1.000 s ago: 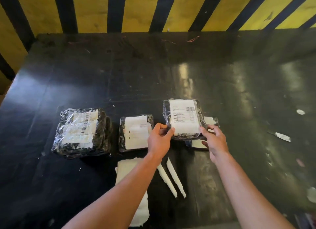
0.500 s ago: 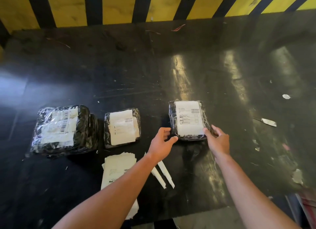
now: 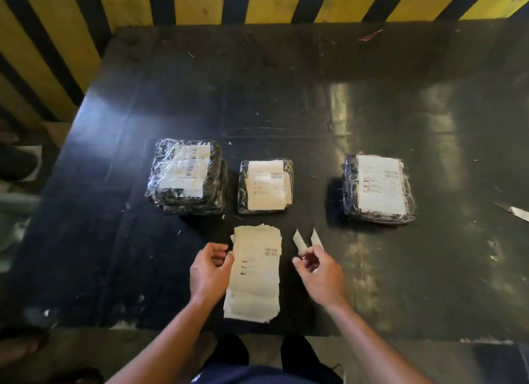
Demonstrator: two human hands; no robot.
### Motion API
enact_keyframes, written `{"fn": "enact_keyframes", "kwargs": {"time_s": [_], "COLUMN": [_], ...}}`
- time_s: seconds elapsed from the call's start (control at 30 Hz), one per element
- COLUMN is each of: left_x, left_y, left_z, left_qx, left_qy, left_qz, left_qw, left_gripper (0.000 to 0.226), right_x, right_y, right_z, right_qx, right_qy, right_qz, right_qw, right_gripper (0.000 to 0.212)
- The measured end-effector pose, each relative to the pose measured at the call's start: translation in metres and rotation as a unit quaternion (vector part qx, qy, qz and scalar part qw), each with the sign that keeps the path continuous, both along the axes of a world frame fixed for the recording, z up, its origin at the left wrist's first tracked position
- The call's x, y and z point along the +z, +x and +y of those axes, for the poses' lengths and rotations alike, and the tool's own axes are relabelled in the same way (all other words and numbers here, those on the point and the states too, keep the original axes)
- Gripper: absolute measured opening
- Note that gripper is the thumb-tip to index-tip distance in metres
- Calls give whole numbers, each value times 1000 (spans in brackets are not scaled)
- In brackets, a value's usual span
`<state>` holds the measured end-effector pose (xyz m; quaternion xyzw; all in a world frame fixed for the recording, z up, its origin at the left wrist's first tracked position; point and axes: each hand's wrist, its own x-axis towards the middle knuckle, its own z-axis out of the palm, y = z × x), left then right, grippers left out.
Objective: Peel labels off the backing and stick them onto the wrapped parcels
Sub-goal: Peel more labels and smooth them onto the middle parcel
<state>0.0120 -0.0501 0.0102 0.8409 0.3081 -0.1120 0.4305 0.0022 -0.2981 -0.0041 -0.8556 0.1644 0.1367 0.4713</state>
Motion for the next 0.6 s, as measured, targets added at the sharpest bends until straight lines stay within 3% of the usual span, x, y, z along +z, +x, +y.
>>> {"fn": "enact_keyframes", "kwargs": {"time_s": [0.27,0.6], "left_x": [-26,-28], "left_y": [-23,-20], "left_z": [18,15], "left_qx": [7,-26], "left_qy": [-48,-45], "left_qz": [100,108], "left_qw": [994,993], "left_gripper": [17,19], "right_x": [-15,-20], "right_y": [5,7], "right_z": [65,65], "right_qx": [-104,-172], "right_qy": [35,95], "right_qz": [159,195], "right_qw": [981,961], "right_gripper": [37,17]}}
